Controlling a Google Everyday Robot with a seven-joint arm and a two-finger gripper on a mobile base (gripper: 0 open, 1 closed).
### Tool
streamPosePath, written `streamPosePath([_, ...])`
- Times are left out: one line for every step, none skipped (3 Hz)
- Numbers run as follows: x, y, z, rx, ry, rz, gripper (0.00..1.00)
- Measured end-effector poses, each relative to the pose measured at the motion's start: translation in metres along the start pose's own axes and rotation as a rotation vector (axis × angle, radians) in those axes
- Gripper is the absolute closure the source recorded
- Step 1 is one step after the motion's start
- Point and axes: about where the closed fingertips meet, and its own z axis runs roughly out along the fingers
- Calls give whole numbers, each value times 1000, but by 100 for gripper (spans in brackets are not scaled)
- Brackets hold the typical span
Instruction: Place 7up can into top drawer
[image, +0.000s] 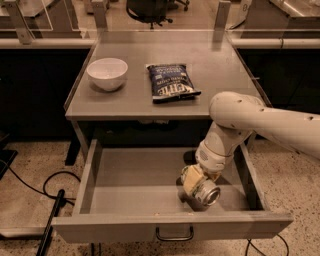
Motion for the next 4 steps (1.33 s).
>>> streamPosePath([-11, -12, 5, 36, -48, 94, 100])
streamPosePath([-20, -21, 10, 70, -82, 146, 100])
streamPosePath([-29, -22, 23, 81, -85, 172, 100])
streamPosePath([-34, -22, 37, 76, -72, 191, 100])
